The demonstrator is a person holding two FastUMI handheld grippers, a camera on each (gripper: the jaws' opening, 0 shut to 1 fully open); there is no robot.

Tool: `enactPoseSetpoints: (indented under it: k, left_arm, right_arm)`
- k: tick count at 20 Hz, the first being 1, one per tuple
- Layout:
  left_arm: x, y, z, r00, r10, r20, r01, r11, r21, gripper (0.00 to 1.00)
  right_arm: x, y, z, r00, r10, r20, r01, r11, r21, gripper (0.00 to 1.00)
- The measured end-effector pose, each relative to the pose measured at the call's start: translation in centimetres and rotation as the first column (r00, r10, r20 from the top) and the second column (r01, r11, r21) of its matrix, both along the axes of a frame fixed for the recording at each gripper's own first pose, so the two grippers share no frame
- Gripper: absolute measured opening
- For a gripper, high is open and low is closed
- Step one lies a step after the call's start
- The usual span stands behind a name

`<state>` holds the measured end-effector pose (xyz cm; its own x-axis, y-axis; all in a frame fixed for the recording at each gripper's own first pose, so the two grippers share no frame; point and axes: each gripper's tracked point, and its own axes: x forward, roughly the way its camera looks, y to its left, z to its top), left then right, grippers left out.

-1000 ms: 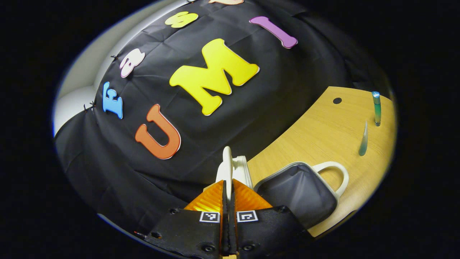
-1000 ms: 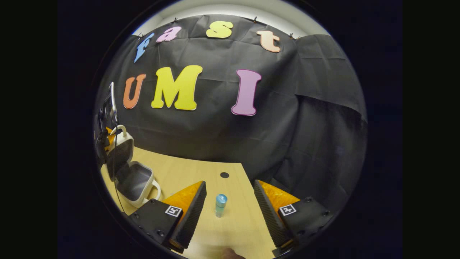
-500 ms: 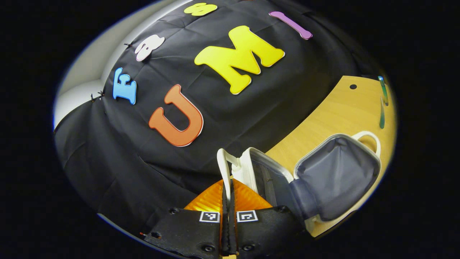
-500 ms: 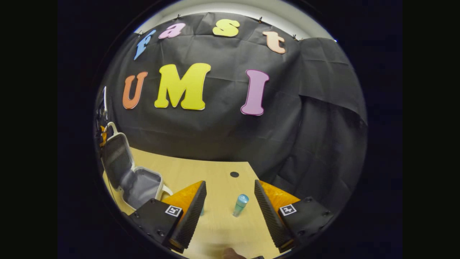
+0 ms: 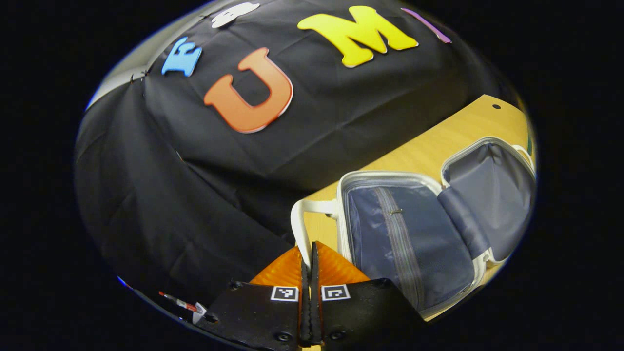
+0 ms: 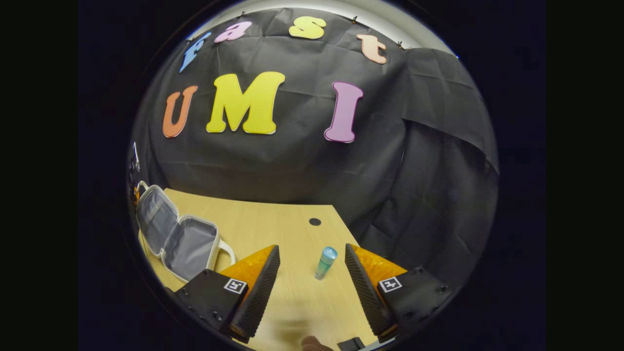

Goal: First open the suitcase, pack the skin care products into it, and then close the suitcase.

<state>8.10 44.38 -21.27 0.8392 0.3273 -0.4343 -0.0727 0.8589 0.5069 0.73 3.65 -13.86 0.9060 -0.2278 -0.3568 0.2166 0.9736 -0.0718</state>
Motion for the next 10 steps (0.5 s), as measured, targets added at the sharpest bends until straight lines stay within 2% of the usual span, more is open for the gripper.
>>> enactPoseSetpoints:
  k: [2, 5, 8, 10]
  left_arm:
    - [-0.2, 1.2, -3.1, 0.998, 0.028, -0.050, -0.033, 0.995, -0.092, 0.04]
    - [-1.3, 2.0, -7.7, 0.991, 0.062, -0.117, -0.086, 0.972, -0.217, 0.04]
    - [-2.0, 2.7, -10.8, 0.988, 0.059, -0.143, -0.098, 0.956, -0.276, 0.05]
    - [-2.1, 2.4, -10.8, 0.990, 0.058, -0.132, -0.096, 0.948, -0.303, 0.07]
  right_arm:
    - [-0.6, -0.3, -0.5, 1.000, -0.011, -0.019, 0.011, 1.000, -0.003, 0.80]
    - [-1.4, -1.0, -1.1, 0.998, -0.039, -0.039, 0.039, 0.999, -0.004, 0.79]
    - [-2.0, -1.4, -1.6, 0.997, -0.053, -0.059, 0.052, 0.998, -0.019, 0.80]
    - [-2.3, -1.5, -1.9, 0.996, -0.055, -0.072, 0.053, 0.998, -0.035, 0.80]
